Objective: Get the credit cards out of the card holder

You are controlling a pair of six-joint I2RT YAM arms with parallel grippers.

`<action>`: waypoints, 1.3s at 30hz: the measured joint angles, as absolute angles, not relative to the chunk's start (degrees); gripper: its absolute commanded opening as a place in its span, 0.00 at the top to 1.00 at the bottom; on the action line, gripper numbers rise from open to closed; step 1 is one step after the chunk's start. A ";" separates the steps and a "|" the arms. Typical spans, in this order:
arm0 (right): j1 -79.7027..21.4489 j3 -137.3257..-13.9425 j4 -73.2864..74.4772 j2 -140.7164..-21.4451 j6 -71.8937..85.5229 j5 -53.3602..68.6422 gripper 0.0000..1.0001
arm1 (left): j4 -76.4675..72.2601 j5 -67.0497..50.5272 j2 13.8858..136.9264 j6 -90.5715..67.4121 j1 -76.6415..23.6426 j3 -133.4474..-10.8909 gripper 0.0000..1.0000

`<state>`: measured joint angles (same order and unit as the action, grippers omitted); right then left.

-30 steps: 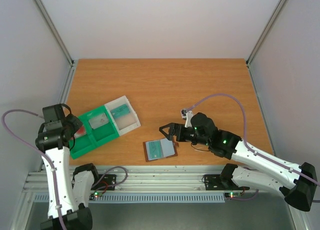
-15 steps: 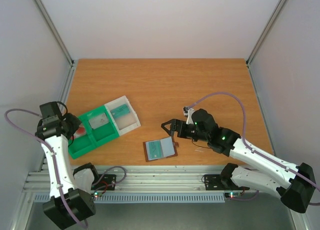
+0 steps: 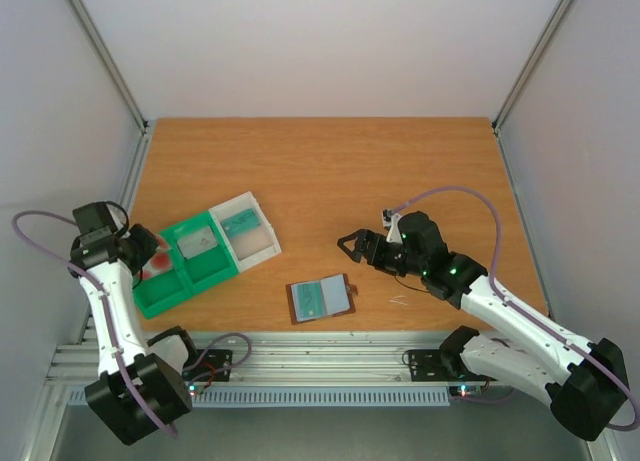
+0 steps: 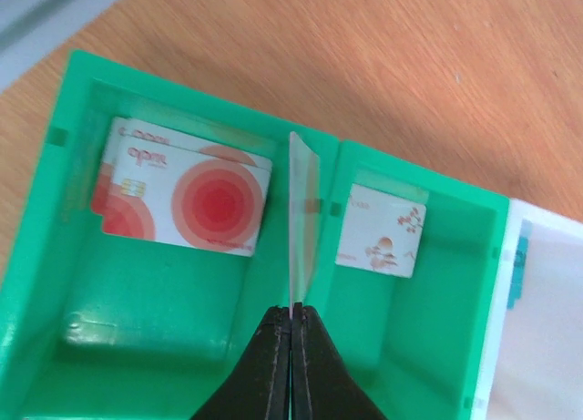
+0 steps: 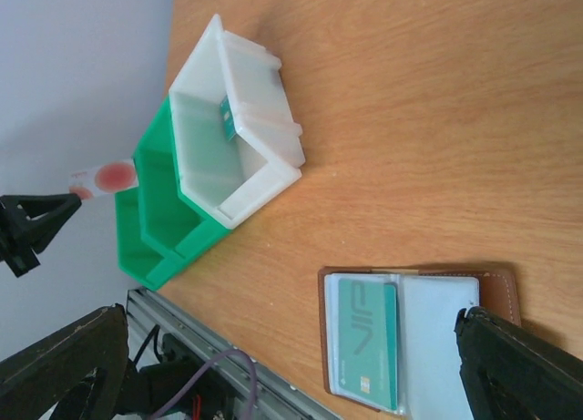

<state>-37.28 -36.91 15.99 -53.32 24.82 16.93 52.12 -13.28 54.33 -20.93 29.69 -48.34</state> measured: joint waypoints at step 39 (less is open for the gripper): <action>-34.94 -37.56 20.03 -51.66 22.87 20.60 0.02 | 50.70 -20.47 70.17 -16.73 36.32 -50.43 0.94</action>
